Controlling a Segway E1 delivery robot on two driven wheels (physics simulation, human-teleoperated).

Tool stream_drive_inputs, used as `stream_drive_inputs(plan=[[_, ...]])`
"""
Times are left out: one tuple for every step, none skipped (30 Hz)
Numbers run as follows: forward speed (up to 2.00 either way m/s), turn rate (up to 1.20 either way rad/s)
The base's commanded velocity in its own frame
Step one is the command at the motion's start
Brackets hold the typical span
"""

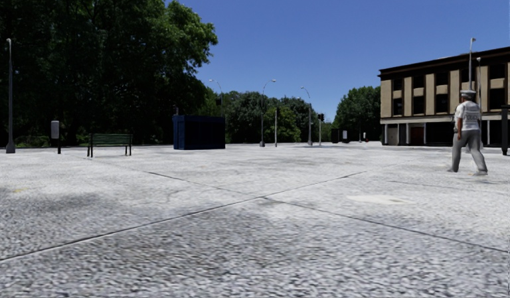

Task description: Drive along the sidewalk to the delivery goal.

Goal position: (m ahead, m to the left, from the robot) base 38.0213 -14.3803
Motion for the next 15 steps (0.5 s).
stream_drive_inputs(plan=[[2.00,0.00],[2.00,0.00],[2.00,0.00],[2.00,0.00],[2.00,0.00],[2.00,0.00],[2.00,0.00],[2.00,0.00],[2.00,0.00],[2.00,0.00],[2.00,0.00],[2.00,0.00],[2.00,0.00],[2.00,0.00],[2.00,0.00]])
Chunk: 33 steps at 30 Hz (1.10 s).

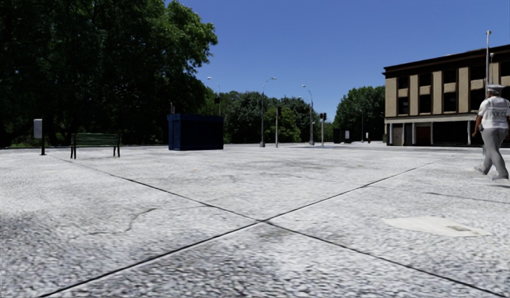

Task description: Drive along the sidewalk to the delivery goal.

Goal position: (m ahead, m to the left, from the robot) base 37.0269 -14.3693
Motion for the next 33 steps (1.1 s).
stream_drive_inputs(plan=[[2.00,0.00],[2.00,0.00],[2.00,0.00],[2.00,0.00],[2.00,0.00],[2.00,0.00],[2.00,0.00],[2.00,0.00],[2.00,0.00],[2.00,0.00],[2.00,0.00],[2.00,0.00],[2.00,0.00],[2.00,0.00],[2.00,0.00],[2.00,0.00],[2.00,0.00],[2.00,0.00],[2.00,0.00],[2.00,0.00],[2.00,0.00],[2.00,0.00],[2.00,0.00],[2.00,0.00],[2.00,0.00],[2.00,0.00],[2.00,0.00],[2.00,0.00],[2.00,0.00],[2.00,0.00],[2.00,0.00],[2.00,0.00],[2.00,0.00]])
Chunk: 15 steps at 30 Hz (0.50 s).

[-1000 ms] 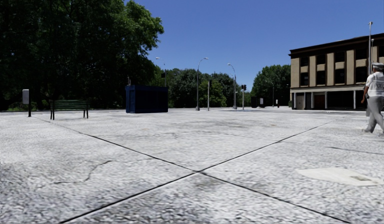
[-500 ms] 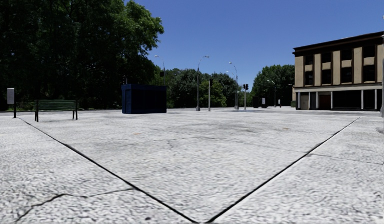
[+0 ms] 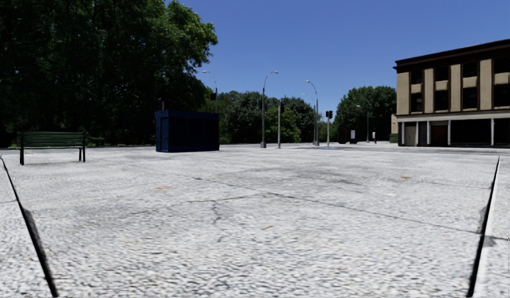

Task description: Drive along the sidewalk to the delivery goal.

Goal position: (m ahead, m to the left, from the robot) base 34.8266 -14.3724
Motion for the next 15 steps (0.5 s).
stream_drive_inputs(plan=[[2.00,0.00],[2.00,0.00],[2.00,0.00],[2.00,0.00],[2.00,0.00],[2.00,0.00],[2.00,0.00],[2.00,0.00],[2.00,0.00],[2.00,0.00],[2.00,0.00],[2.00,0.00],[2.00,0.00],[2.00,0.00],[2.00,0.00]])
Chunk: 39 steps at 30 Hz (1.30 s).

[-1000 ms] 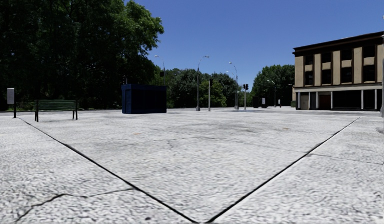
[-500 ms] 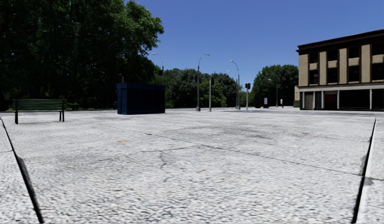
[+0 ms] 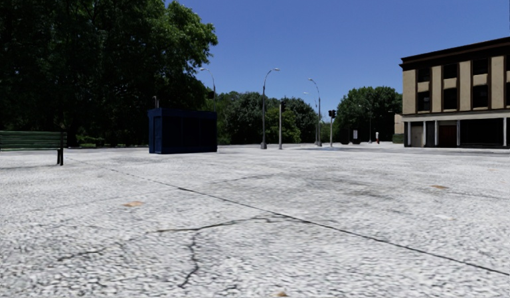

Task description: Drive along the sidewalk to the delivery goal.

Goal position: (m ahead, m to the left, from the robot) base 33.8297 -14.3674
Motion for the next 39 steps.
stream_drive_inputs(plan=[[2.00,0.00],[2.00,0.00],[2.00,0.00],[2.00,0.00],[2.00,0.00],[2.00,0.00],[2.00,0.00],[2.00,0.00],[2.00,0.00],[2.00,0.00],[2.00,0.00],[2.00,0.00],[2.00,0.00],[2.00,0.00],[2.00,0.00],[2.00,0.00],[2.00,0.00],[2.00,0.00],[2.00,0.00],[2.00,0.00],[2.00,0.00],[2.00,0.00],[2.00,0.00],[2.00,0.00],[2.00,0.00],[2.00,0.00],[2.00,0.00],[2.00,0.00],[2.00,0.00],[2.00,0.00],[2.00,0.00],[2.00,0.00],[2.00,0.00],[2.00,0.00],[2.00,0.00],[2.00,0.00],[2.00,0.00],[2.00,0.00],[2.00,0.00]])
